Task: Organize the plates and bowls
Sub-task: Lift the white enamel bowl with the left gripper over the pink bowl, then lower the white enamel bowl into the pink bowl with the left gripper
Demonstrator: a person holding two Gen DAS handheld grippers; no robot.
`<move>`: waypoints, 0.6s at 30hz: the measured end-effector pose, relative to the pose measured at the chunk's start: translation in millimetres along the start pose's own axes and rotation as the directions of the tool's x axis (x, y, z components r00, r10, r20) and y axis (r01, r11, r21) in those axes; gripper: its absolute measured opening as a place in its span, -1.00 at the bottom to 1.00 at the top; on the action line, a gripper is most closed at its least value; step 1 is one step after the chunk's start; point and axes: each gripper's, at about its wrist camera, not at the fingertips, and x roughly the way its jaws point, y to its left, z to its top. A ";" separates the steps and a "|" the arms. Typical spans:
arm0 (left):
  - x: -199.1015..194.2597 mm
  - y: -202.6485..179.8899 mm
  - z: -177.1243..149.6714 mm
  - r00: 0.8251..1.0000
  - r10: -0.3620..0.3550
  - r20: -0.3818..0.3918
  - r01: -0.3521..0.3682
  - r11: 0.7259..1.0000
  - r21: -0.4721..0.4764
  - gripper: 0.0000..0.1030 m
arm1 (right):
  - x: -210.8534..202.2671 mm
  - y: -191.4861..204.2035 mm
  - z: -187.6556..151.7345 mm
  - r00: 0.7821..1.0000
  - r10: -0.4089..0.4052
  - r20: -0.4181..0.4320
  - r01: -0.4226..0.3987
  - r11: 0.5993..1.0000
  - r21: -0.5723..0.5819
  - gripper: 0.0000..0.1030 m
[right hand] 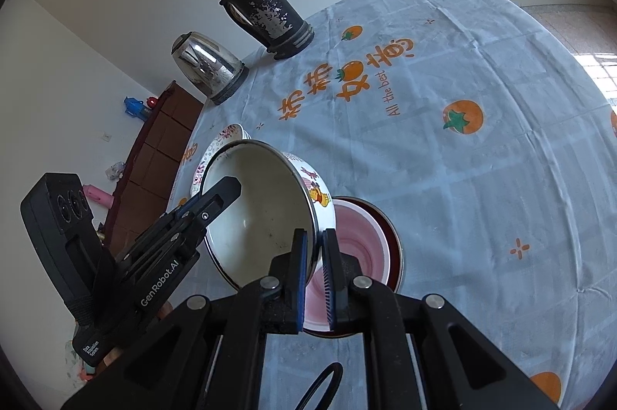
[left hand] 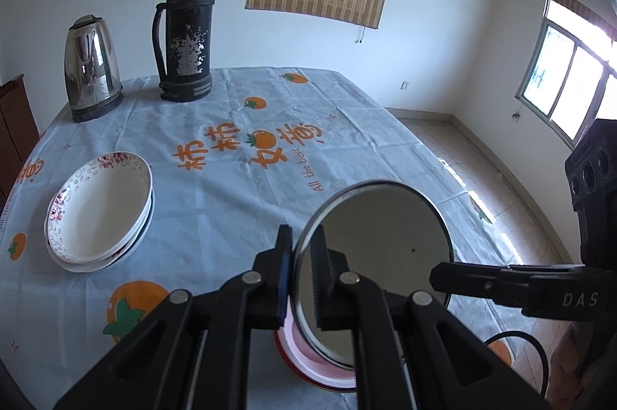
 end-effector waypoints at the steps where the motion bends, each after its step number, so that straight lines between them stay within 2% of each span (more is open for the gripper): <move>1: -1.0 -1.9 -1.8 1.000 0.001 -0.001 -0.001 1.000 0.003 -0.88 | -2.0 -1.1 -2.1 1.000 0.001 0.001 -0.001 1.000 0.001 -0.82; 18: -6.7 -23.1 -36.8 0.999 0.015 -0.037 -0.015 1.000 0.011 -0.88 | -11.2 -20.3 -38.6 1.000 -0.004 -0.023 0.005 1.000 0.022 -0.82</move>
